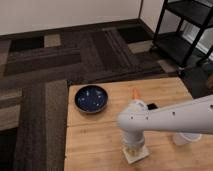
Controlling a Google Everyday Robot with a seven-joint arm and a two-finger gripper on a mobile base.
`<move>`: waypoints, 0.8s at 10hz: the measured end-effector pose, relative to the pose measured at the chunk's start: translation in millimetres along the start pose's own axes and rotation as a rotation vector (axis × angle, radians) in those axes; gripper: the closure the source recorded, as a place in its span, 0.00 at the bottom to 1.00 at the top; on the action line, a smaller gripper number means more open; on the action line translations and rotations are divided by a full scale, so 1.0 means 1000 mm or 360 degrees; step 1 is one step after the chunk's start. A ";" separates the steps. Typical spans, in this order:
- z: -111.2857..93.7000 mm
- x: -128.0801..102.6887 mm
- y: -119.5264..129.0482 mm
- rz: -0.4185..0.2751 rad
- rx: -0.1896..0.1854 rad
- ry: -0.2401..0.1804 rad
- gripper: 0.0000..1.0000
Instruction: Wipe the white sponge on the table
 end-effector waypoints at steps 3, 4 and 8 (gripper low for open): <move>-0.010 -0.033 -0.007 -0.0025 0.0015 -0.0070 1.00; -0.010 -0.045 -0.005 -0.0041 0.0017 -0.0082 1.00; -0.011 -0.097 0.010 -0.0105 -0.0040 -0.0129 1.00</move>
